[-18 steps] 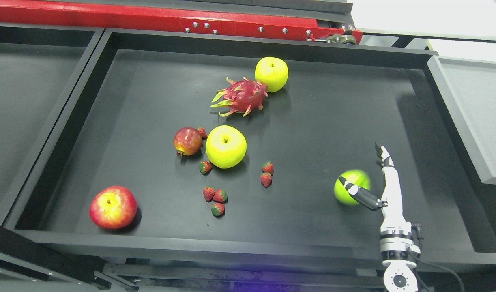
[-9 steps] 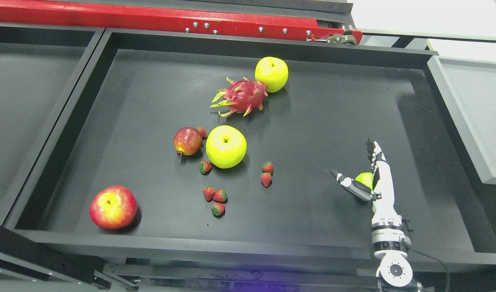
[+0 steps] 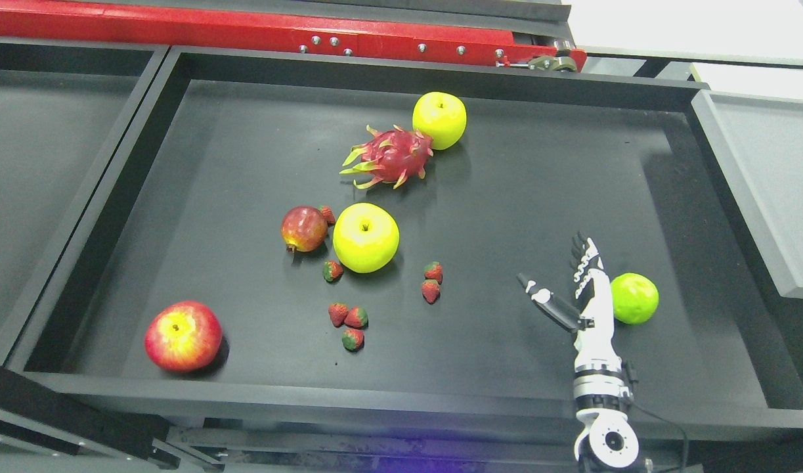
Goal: Place green apple on left shelf middle layer
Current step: 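Withdraw the open right hand away from the apple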
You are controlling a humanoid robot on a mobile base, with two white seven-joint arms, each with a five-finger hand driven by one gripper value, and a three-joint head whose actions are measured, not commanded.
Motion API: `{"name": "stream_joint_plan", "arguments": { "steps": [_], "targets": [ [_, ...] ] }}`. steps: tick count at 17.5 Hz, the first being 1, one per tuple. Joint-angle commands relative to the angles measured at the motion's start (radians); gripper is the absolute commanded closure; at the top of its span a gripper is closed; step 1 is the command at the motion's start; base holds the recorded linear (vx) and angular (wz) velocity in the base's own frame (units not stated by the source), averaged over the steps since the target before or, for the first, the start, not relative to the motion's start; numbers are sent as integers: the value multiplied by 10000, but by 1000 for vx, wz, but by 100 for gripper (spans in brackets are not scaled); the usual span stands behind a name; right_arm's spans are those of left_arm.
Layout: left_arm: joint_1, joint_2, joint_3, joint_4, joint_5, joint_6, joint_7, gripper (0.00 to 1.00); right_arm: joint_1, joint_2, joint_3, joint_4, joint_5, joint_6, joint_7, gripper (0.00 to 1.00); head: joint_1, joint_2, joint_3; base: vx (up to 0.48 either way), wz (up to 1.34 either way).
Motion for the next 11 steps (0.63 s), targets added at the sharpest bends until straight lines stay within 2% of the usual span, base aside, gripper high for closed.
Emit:
{"name": "stream_joint_plan", "arguments": {
  "steps": [1,11],
  "targets": [
    [0,175,0,0,0,-4,4,0,267,-175,884,-401,-531,-17,-34,0,0,0,0,0,0],
    [0,175,0,0,0,-4,4,0,283,-175,869,-402,-516,-2,-34,0,0,0,0,0,0]
  ]
}}
